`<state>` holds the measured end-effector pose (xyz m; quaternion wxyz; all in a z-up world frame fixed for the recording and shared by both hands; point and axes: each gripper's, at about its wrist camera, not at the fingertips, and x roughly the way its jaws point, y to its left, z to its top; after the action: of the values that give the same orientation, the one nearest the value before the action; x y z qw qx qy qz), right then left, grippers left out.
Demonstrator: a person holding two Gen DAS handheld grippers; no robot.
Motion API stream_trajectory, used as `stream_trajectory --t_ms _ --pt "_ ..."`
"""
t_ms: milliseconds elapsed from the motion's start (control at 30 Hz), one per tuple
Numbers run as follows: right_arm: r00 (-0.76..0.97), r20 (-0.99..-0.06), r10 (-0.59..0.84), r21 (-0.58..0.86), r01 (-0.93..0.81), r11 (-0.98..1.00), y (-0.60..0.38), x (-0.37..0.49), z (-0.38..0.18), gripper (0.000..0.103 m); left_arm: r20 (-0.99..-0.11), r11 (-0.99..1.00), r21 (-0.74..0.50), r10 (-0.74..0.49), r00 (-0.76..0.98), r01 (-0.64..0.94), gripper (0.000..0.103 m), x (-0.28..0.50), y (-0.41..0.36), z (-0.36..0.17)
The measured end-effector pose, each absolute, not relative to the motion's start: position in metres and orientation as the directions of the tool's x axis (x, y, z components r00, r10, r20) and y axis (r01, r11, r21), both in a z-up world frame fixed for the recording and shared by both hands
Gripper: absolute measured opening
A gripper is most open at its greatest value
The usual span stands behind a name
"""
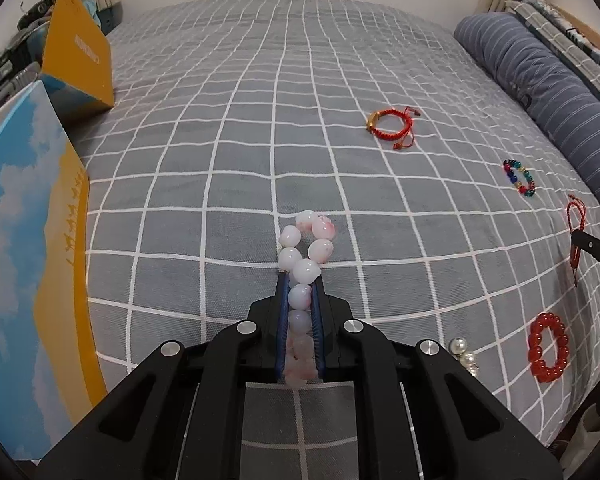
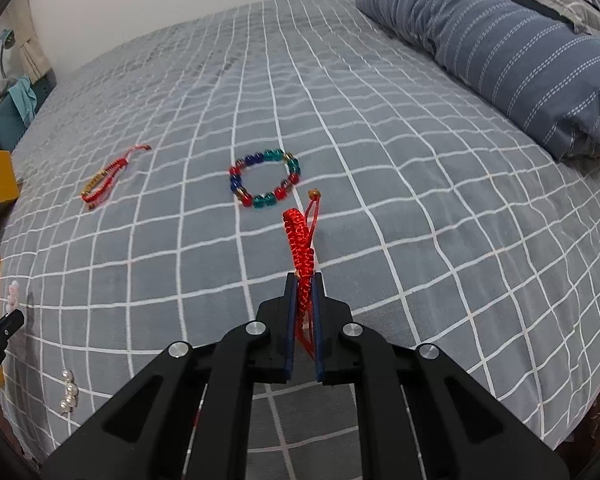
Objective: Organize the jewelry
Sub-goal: 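Grasp the pink bead bracelet with the left tool while the right tool grasps the red cord bracelet, then carry both bracelets into the white box and open both tools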
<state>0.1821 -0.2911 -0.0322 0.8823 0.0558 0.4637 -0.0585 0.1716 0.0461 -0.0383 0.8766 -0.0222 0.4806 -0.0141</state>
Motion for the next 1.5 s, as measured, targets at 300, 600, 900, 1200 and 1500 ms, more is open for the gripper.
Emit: stream_trajectory --t_ms 300,600,900,1200,1500 --pt "0.607 -0.794 -0.027 0.066 0.131 0.989 -0.283 0.176 -0.019 0.005 -0.819 0.998 -0.064 -0.064 0.570 0.020 0.010 0.164 0.044 -0.023" --pt "0.660 -0.751 -0.017 0.067 0.102 0.993 -0.269 0.163 0.002 0.005 -0.785 0.997 -0.069 -0.072 0.616 0.029 0.010 0.151 0.043 -0.001" --pt "0.682 -0.731 -0.023 0.047 0.083 0.995 -0.245 0.152 0.020 0.005 -0.751 0.998 -0.059 -0.058 0.658 0.021 0.010 0.142 0.047 0.019" --pt "0.692 -0.722 0.004 0.036 0.032 0.999 -0.211 0.150 0.028 0.005 -0.726 0.998 -0.065 -0.058 0.685 0.016 0.010 0.130 0.056 0.037" --pt "0.690 -0.723 0.033 0.047 0.001 0.999 -0.177 0.152 0.042 0.005 -0.731 0.998 -0.058 -0.046 0.681 0.006 0.010 0.129 0.065 0.050"
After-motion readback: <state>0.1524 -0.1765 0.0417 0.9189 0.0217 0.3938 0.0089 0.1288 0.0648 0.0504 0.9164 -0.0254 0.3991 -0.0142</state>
